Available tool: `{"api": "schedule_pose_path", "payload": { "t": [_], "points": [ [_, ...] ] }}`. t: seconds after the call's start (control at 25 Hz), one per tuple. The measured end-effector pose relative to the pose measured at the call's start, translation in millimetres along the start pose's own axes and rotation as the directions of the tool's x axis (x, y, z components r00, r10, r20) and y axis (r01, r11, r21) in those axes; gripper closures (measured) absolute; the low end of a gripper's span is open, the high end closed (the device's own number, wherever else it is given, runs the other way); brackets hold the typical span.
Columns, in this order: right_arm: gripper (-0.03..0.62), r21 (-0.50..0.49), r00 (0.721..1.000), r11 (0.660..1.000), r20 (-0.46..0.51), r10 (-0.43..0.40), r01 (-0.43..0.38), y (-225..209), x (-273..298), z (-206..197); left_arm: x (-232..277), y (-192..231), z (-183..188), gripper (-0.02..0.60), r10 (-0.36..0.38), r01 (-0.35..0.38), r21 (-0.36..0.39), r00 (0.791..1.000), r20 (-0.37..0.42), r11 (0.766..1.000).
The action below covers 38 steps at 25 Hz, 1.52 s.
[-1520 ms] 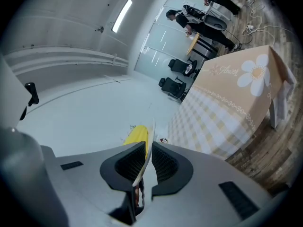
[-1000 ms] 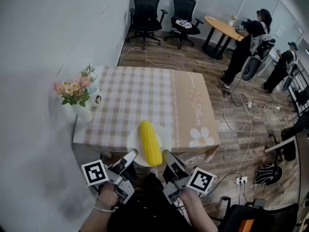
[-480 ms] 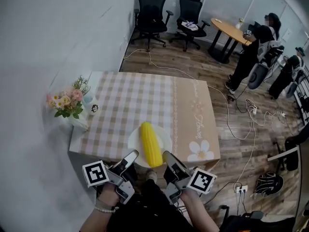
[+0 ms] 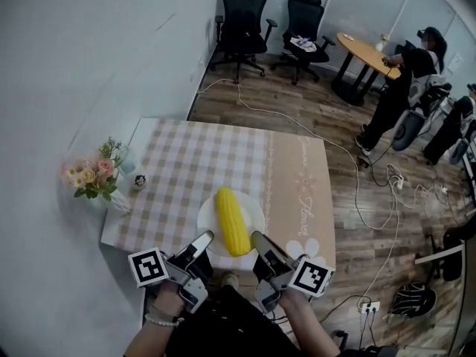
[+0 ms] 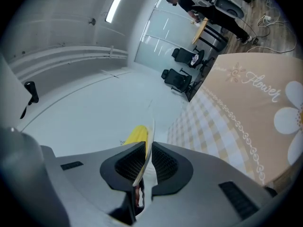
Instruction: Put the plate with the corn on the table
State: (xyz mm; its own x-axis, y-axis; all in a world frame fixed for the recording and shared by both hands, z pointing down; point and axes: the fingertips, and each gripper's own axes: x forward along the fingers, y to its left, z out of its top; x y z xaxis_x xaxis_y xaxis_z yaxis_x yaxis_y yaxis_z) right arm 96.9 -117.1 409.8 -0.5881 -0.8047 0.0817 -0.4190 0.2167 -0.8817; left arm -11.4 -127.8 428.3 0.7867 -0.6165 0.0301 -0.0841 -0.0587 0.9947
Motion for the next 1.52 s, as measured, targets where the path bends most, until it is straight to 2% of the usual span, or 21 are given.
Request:
{"api": "schedule_pose_path", "payload": {
  "t": [0.56, 1.16, 1.52],
  "points": [
    [0.526, 0.024, 1.0, 0.999, -0.013, 0.026, -0.025, -26, 9, 54, 56, -2, 5, 0.554, 0.005, -0.005, 0.002, 0.999, 0.035, 1.0],
    [0.526, 0.032, 1.0, 0.999, 0.007, 0.02, -0.02, -30, 20, 69, 73, -7, 18, 0.554, 0.009, -0.009, 0.006, 1.0, 0.016, 1.0],
    [0.526, 0.037, 0.999, 0.999, 0.03, -0.018, 0.017, -36, 25, 66, 76, 0, 25, 0.554, 0.013, -0.013, 0.007, 1.0, -0.012, 1.0]
  ]
}}
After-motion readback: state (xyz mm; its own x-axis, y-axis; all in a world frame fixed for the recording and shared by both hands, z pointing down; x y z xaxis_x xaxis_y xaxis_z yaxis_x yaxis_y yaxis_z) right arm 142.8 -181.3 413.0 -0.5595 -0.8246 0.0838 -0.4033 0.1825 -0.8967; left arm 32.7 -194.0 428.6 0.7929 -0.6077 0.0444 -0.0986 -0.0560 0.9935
